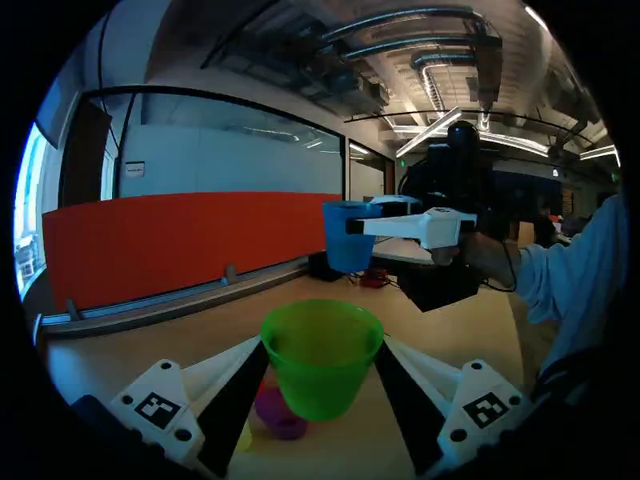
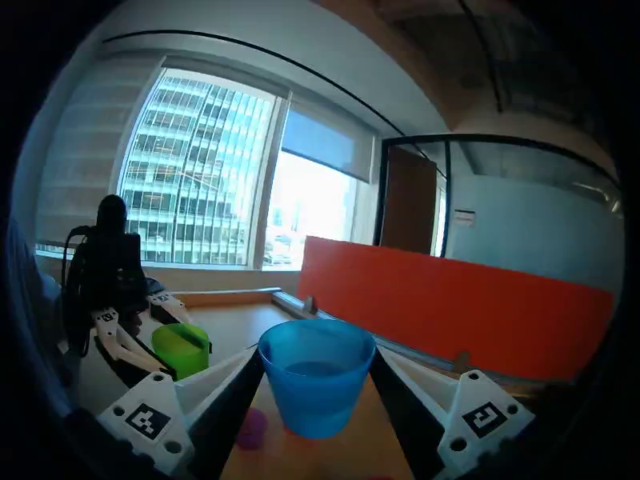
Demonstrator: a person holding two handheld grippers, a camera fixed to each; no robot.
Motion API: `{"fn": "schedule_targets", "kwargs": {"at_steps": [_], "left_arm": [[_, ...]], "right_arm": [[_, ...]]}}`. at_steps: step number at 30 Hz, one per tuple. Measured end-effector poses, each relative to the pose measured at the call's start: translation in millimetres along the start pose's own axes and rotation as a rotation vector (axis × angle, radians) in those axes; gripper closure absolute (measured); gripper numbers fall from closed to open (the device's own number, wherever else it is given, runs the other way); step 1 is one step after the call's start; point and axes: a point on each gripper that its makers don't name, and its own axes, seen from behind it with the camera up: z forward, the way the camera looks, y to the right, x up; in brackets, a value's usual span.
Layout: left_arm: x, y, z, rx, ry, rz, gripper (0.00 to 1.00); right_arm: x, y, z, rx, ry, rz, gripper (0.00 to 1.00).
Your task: Pour water
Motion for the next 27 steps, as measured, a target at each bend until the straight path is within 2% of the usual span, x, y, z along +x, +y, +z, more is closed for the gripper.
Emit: {"fn": "schedule_targets", "kwargs": {"at_steps": [14, 20, 27], "left_arm": [[6.6, 8.2, 4.2, -0.023, 0.021, 0.006, 0.13], [5.6, 17.0, 7.7, -0.042, 0.014, 0.019, 0.13], [6.0, 24.0, 12.4, -0.062, 0.014, 0.019, 0.13]], "right_arm": [[16.6, -4.9, -5.4, 0.014, 0.006, -0.056, 0.09], [28.4, -9.2, -7.0, 0.023, 0.013, -0.124, 0.09], [47.3, -11.9, -9.7, 0.027, 0.025, -0.239, 0.09]]}}
